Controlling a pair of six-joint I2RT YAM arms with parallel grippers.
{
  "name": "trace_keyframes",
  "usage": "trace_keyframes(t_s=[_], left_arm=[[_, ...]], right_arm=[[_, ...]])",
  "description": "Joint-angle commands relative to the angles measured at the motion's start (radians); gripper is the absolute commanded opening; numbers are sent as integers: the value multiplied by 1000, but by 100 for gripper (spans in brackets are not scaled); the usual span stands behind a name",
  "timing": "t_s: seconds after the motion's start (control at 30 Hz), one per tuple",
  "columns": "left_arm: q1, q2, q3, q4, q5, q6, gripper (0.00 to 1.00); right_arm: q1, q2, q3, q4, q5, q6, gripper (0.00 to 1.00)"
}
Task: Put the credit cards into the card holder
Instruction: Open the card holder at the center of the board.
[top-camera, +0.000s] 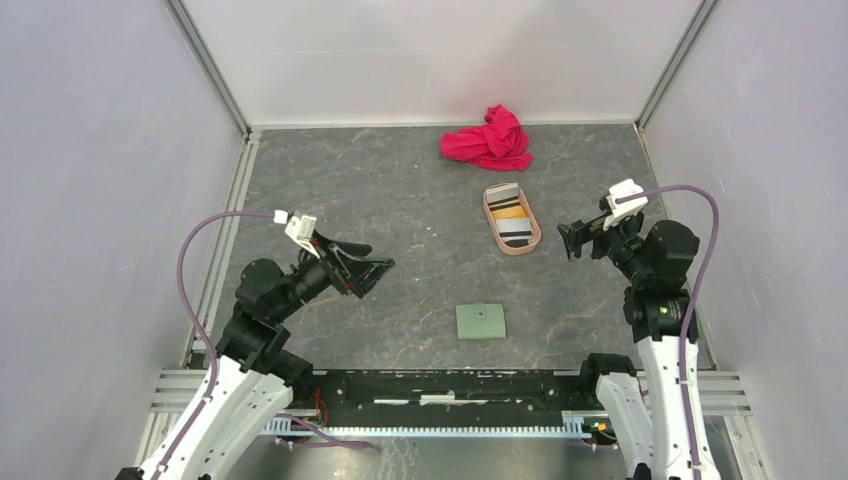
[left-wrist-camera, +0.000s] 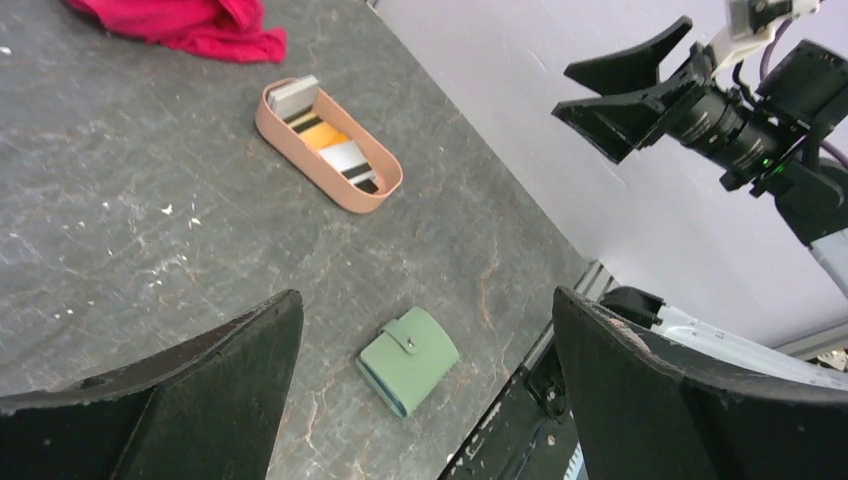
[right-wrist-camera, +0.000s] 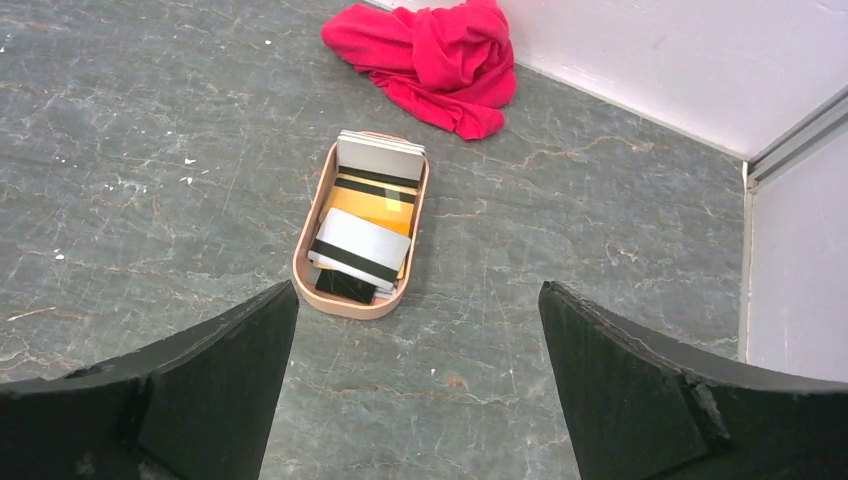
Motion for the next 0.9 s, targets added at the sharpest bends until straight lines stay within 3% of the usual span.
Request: trace_keyframes(t_s=[0.0, 0.1, 0.2, 0.37, 0.47, 0.53, 0.63, 0.87], left_arm=[[-26, -5, -32, 21, 14, -27, 100], [-85, -3, -63, 54, -13, -27, 100], [-202, 47, -60, 55, -90, 12, 100], [-550, 248, 22, 28, -397, 145, 100], [-786, 426, 117, -28, -635, 255, 100], [-863, 544, 179, -52, -693, 326, 100], [-880, 686, 227, -33, -699, 368, 100], [-843, 805, 216, 123, -644, 371, 100]], right_arm=[[-4, 10, 30, 27, -24, -2, 98], [-3, 27, 14, 41, -30, -14, 98], [-3, 57, -16, 52, -151, -83, 98], [-3, 125, -70, -24, -544, -408, 98], [-3, 163, -97, -45, -566, -493, 98], [-3, 197, -98, -61, -545, -538, 98], [-4, 251, -106, -89, -543, -594, 98], [-3, 322, -144, -103, -587, -660, 98]])
